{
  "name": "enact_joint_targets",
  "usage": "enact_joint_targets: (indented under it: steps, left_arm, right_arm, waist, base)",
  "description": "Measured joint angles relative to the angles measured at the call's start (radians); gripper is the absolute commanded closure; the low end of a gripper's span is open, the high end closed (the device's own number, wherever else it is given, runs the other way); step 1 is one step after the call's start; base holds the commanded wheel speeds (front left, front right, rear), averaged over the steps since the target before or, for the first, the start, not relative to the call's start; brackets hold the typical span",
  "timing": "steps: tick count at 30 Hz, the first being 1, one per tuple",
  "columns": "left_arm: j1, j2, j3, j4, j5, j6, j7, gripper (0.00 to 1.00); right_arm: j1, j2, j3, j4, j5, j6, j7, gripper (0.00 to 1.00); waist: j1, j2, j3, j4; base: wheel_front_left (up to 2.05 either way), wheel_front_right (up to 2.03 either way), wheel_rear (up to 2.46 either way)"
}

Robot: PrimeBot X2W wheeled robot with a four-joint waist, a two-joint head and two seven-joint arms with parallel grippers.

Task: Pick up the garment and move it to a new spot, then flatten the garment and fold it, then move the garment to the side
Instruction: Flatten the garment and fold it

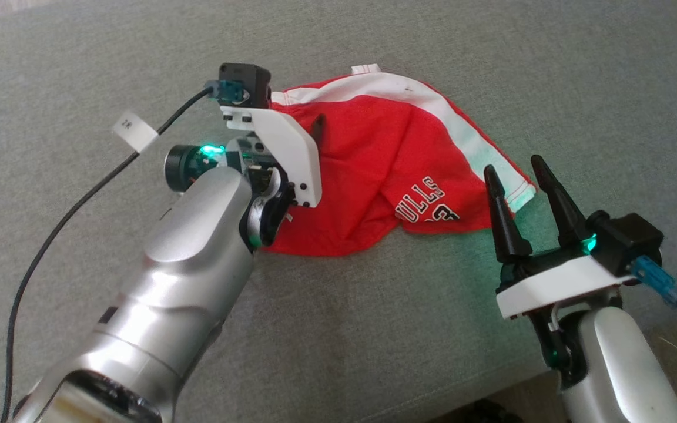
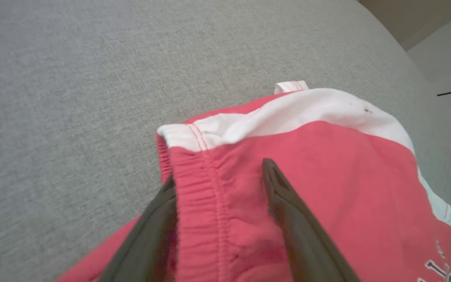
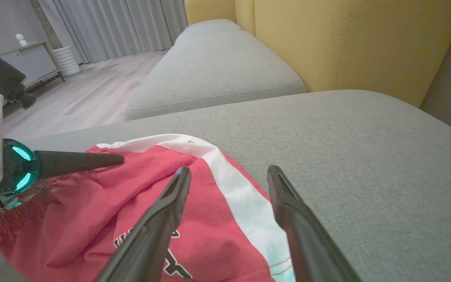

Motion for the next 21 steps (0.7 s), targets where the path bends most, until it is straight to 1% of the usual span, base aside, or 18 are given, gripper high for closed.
enact_joint_targets:
  steps: [1,3,7,9,11,13,15,16,19,21]
  left_arm:
    - [-0.004,0.000,-0.005,0.001,-0.002,-0.009,-0.011,1.00]
    - [-0.010,-0.002,-0.019,0.000,-0.005,-0.031,-0.058,1.00]
    - [-0.014,0.001,-0.029,-0.040,0.015,-0.066,-0.201,1.00]
    - [-0.001,0.006,-0.038,-0.096,0.024,-0.094,-0.249,1.00]
    - [0.045,0.025,-0.056,-0.174,0.025,-0.114,-0.279,1.00]
    - [0.131,0.063,-0.075,-0.263,0.029,-0.121,-0.294,1.00]
    - [0.246,0.121,-0.089,-0.358,0.030,-0.119,-0.303,1.00]
    - [0.306,0.151,-0.091,-0.402,0.030,-0.108,-0.303,1.00]
    - [0.460,0.249,-0.108,-0.523,0.044,-0.055,-0.297,1.00]
    - [0.527,0.297,-0.121,-0.579,0.045,-0.030,-0.276,1.00]
  right_arm:
    - [0.000,0.000,-0.001,0.001,0.003,0.000,-0.003,0.00]
    - [0.000,0.000,-0.012,0.002,0.004,0.000,-0.010,0.00]
    - [0.001,0.000,-0.034,0.005,0.001,0.000,-0.011,0.00]
    - [0.002,0.000,-0.045,0.005,-0.005,0.000,-0.011,0.00]
    - [0.004,0.000,-0.054,0.003,-0.007,0.000,-0.005,0.00]
    - [0.007,0.000,-0.064,-0.001,-0.016,0.000,0.002,0.00]
    - [0.014,0.000,-0.072,-0.009,-0.023,0.000,0.012,0.00]
    - [0.021,0.000,-0.074,-0.012,-0.024,0.000,0.017,0.00]
    - [0.046,0.000,-0.077,-0.023,-0.024,0.000,0.034,0.00]
    - [0.051,0.000,-0.080,-0.026,-0.024,0.000,0.043,0.00]
  waist:
    - [-0.0001,0.0000,0.000,0.000]
    - [-0.0001,0.0000,-0.002,0.007]
    - [-0.0001,0.0000,-0.013,0.039]
    - [-0.0001,0.0000,-0.023,0.062]
    - [-0.0002,0.0000,-0.035,0.088]
    - [-0.0002,0.0000,-0.049,0.116]
    - [-0.0002,0.0000,-0.063,0.147]
    - [-0.0002,0.0000,-0.072,0.162]
    - [-0.0004,0.0000,-0.096,0.207]
    - [-0.0003,0.0000,-0.111,0.232]
  base:
    - [0.00,0.00,0.00]
    - [0.00,0.00,0.00]
    - [0.00,0.00,0.00]
    - [0.00,0.00,0.00]
    - [0.00,0.00,0.00]
    - [0.00,0.00,0.00]
    - [0.00,0.00,0.00]
    - [0.00,0.00,0.00]
    - [0.00,0.00,0.00]
    - [0.00,0.00,0.00]
